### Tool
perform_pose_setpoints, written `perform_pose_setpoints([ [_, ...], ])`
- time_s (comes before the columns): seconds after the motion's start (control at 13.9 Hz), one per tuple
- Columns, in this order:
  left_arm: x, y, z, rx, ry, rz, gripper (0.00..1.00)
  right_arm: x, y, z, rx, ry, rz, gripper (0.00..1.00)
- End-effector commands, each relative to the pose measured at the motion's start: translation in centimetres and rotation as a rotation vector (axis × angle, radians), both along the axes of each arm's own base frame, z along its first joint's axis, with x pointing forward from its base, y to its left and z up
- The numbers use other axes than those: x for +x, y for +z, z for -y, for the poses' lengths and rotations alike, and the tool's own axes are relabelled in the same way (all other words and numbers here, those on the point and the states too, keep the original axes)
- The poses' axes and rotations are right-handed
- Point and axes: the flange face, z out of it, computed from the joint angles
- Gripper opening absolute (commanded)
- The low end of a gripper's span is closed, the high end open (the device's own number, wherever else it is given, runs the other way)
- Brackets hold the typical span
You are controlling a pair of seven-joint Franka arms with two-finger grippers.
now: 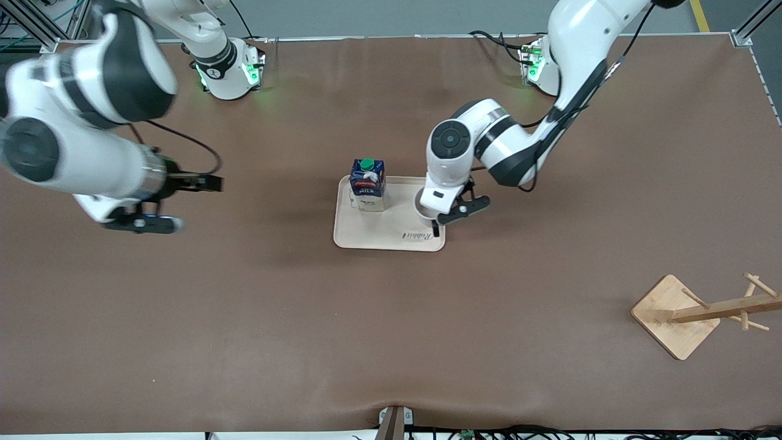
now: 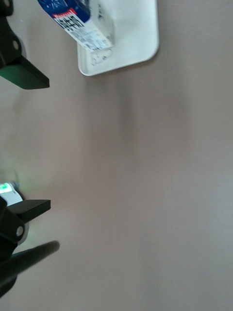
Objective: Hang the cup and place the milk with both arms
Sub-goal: 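Grasp the mug rim with the left gripper while the right gripper approaches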
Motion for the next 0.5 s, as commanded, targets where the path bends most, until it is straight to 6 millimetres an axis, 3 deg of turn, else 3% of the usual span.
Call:
perform_pose_setpoints([
  [0.0,1.6,6.6,-3.3,0.057,-0.030,0.039,0.00,-0.9,-4.6,-1.5,0.106,-0.078,-0.090,1.00],
  [0.07,2.1,8.4,-3.8,0.065,-0.058,0.041,0.00,-1.6,-5.7,-2.8,0.136,-0.085,-0.104,1.00],
  [0.22,4.4,11.2,-7.2,0.067,-0.082,0.017,0.00,-2.3,-5.8,-5.7,0.112,-0.119,-0.090,1.00],
  [0.43,6.0,14.8,-12.7,0.075,-0.153,-0.030,0.00,-4.5,-5.3,-13.8,0.044,-0.276,-0.018,1.00],
])
